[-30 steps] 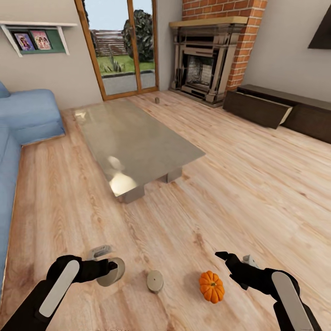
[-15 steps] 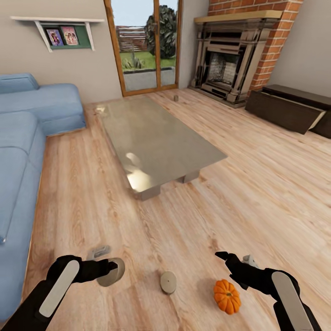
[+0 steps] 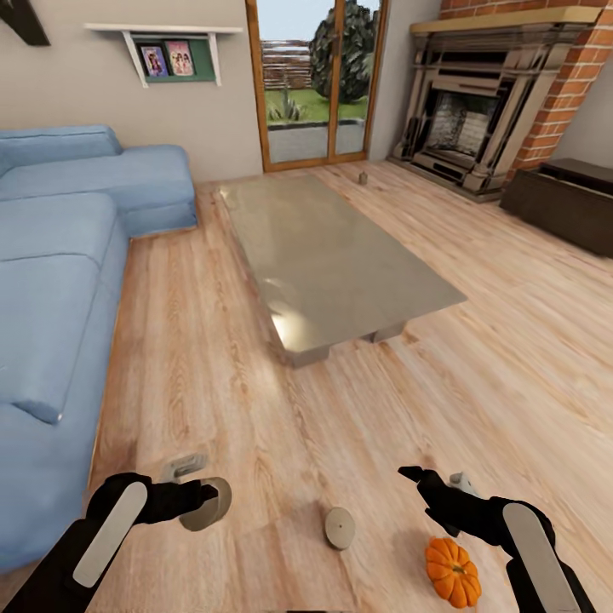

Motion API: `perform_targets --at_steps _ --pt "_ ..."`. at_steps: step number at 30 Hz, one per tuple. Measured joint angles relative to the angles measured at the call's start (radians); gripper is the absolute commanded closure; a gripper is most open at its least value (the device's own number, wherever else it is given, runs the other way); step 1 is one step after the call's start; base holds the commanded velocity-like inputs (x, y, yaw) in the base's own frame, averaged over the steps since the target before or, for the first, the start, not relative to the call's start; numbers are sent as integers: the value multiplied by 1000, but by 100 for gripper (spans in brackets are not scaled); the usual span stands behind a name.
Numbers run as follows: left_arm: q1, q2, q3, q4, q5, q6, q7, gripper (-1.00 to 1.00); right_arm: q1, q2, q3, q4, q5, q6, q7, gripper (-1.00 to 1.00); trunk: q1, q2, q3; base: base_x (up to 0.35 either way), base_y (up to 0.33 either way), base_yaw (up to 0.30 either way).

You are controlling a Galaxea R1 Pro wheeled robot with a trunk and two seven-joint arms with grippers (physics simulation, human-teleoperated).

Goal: Place each of the two pumpkins and all three candles from the living room inside a cabinet in the living room (use any cabinet), then make sure every cabinet is closed, and position the cauldron so it is next to a table in the living room.

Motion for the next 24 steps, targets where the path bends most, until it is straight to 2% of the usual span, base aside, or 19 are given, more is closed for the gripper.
perform_targets --at_steps 24 --pt "-1 0 0 -1 0 -1 -1 100 0 0 0 -1 0 0 0 -100 0 0 -23 17 -13 238"
